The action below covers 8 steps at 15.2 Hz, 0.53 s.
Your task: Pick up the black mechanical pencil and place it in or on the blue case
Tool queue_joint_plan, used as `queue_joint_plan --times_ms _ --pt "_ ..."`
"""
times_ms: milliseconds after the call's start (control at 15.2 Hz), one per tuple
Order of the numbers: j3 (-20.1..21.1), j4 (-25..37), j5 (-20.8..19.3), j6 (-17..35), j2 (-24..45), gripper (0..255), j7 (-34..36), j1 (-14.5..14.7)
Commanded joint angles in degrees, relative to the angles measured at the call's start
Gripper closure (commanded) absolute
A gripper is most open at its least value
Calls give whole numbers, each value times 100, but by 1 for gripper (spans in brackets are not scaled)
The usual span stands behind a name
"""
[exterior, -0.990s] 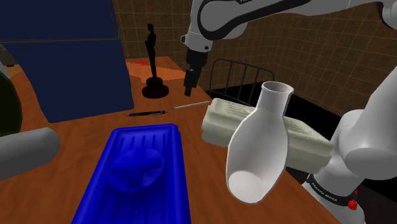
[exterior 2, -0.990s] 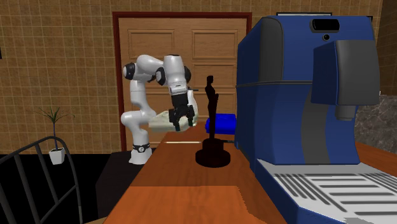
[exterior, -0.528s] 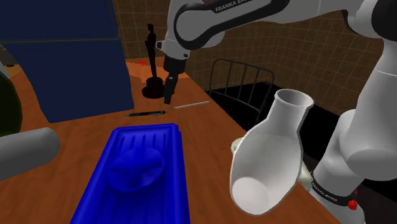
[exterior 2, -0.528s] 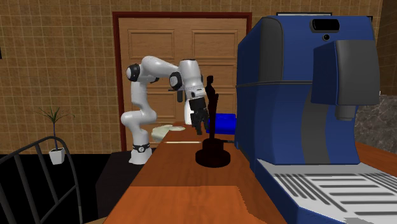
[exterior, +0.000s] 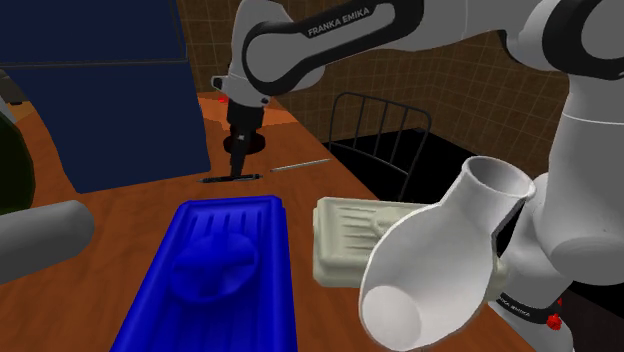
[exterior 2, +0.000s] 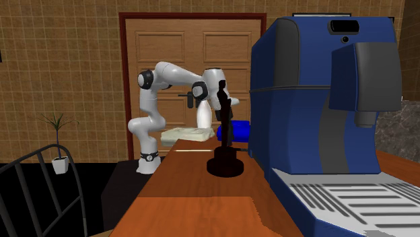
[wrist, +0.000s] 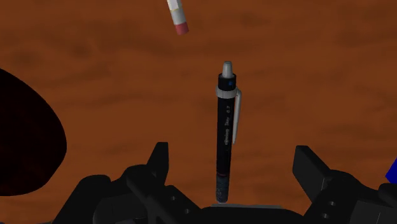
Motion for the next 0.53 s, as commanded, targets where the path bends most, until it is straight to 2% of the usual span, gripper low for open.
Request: queue_joint_plan --times_ms 0,198,462 --pt "5 -17 -17 114 93 0 -3 16" --pt "9 -92 -47 335 237 0 15 47" --pt "9 -92 -47 335 237 0 15 47"
